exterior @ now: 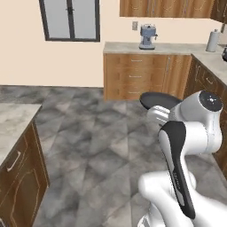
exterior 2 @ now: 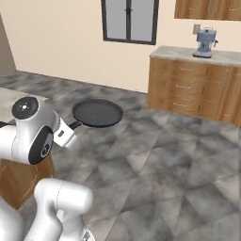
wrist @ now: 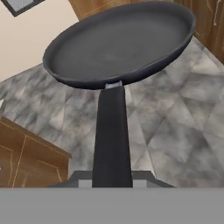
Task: Move the pot and pan from the stove into the sink.
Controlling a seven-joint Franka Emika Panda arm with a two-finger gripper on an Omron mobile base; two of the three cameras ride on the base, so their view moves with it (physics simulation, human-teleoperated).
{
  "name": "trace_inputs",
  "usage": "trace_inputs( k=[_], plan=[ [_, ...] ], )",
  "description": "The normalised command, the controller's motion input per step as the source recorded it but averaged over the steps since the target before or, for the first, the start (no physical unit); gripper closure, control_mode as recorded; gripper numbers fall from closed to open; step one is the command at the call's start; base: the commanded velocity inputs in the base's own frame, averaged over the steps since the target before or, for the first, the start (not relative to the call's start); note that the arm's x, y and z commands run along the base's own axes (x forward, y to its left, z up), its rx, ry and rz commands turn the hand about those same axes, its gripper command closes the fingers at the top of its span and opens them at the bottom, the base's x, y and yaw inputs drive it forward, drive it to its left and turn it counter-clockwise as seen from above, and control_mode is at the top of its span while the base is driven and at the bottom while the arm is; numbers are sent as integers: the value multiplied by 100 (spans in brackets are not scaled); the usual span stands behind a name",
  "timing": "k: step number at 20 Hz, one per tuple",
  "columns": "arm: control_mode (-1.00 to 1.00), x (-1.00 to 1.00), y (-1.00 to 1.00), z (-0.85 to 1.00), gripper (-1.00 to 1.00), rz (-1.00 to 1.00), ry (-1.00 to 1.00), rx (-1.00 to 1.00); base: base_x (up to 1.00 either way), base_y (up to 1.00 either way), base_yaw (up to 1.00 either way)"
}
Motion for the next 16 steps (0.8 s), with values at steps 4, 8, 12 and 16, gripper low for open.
trace_inputs(
  k=[4,8,12,16],
  plan=[
    [100,0,0,0,100,0,0,0,100,0,-4],
    [100,0,0,0,100,0,0,0,100,0,-4],
    [100,0,0,0,100,0,0,0,100,0,-3],
    [100,0,0,0,100,0,0,0,100,1,-2]
  ],
)
